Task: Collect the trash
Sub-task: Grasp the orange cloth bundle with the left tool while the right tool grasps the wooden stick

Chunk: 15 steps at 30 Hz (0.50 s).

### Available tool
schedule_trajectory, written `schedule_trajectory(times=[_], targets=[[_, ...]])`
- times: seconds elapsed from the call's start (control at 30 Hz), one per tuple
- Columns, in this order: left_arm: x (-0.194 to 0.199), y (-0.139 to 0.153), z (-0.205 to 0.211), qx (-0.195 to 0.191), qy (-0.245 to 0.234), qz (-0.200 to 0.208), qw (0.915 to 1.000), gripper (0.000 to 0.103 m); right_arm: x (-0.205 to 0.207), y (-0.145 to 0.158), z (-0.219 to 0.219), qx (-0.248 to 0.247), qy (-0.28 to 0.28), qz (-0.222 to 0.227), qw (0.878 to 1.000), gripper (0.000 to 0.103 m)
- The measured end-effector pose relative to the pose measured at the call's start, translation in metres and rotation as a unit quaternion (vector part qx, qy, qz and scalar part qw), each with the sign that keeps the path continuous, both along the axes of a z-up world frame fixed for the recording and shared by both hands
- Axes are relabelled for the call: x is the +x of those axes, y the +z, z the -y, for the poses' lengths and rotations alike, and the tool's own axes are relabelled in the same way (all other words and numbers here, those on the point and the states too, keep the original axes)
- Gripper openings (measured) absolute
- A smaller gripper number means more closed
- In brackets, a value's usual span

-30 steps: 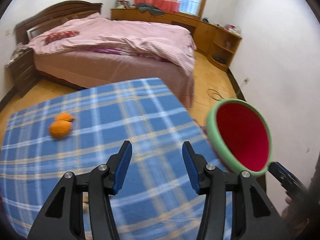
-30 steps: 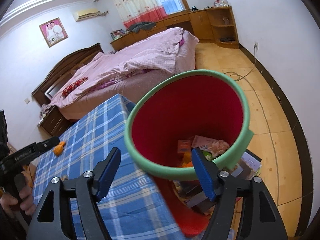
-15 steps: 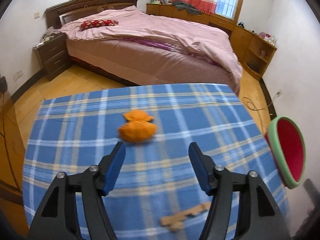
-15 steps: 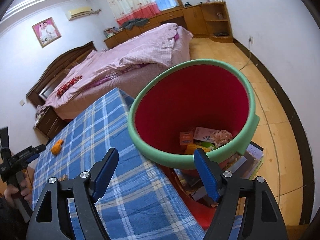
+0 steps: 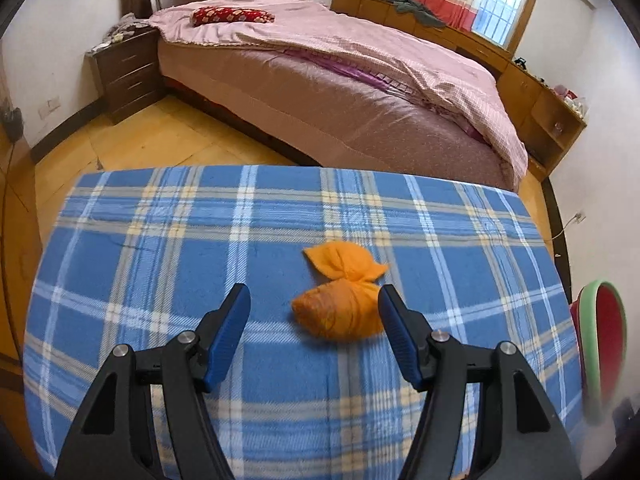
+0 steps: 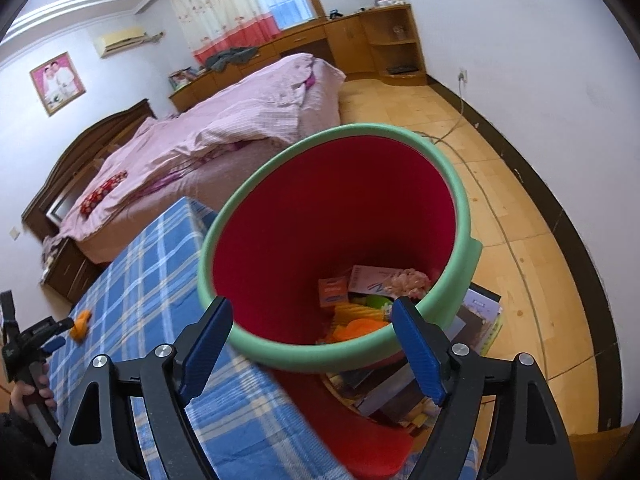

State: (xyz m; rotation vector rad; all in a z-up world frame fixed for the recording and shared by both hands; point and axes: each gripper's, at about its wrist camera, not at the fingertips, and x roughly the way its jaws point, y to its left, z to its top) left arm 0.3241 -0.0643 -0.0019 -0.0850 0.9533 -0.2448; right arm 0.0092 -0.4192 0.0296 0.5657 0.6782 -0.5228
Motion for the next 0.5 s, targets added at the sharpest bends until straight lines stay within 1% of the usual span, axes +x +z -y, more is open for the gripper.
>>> schedule_trajectory(times=[0.1,0.27,0.33,0.37,0.4,0.43,0.47,0.5], targets=[[0.001,-0.003,0.010,0.010,-0.014,0.005,0.9998,0.066,0.002,-0.005,0.002,0.006,-0.002,-0.003,1.000,0.082],[-0.002,-0.013,0.026,0.017,-0.036,-0.001,0.9992,0.066,0.006,-0.005,-0.004,-0.004,0.010,-0.004,1.000,0.083],[-0.003,-0.017,0.030,0.019,-0.040,-0.003,0.9990,0.064,0.006,-0.005,-0.005,-0.006,0.014,-0.003,1.000,0.083],[-0.005,-0.016,0.031,0.020,-0.039,0.005,0.9990,0.057,0.005,-0.005,-0.005,-0.005,0.014,-0.003,1.000,0.083],[-0.007,-0.015,0.031,0.013,-0.043,0.008,0.9990,0.046,0.005,-0.005,-0.006,-0.005,0.015,-0.002,1.000,0.083],[-0.008,-0.015,0.032,0.004,-0.048,0.006,0.9988,0.041,0.004,-0.005,-0.006,-0.004,0.015,-0.001,1.000,0.083],[-0.010,-0.015,0.033,-0.006,-0.052,0.003,0.9986,0.033,0.003,-0.005,-0.007,-0.004,0.015,-0.001,1.000,0.083],[-0.011,-0.014,0.034,-0.005,-0.051,0.004,0.9987,0.021,0.001,-0.005,-0.007,-0.003,0.015,-0.001,1.000,0.083]])
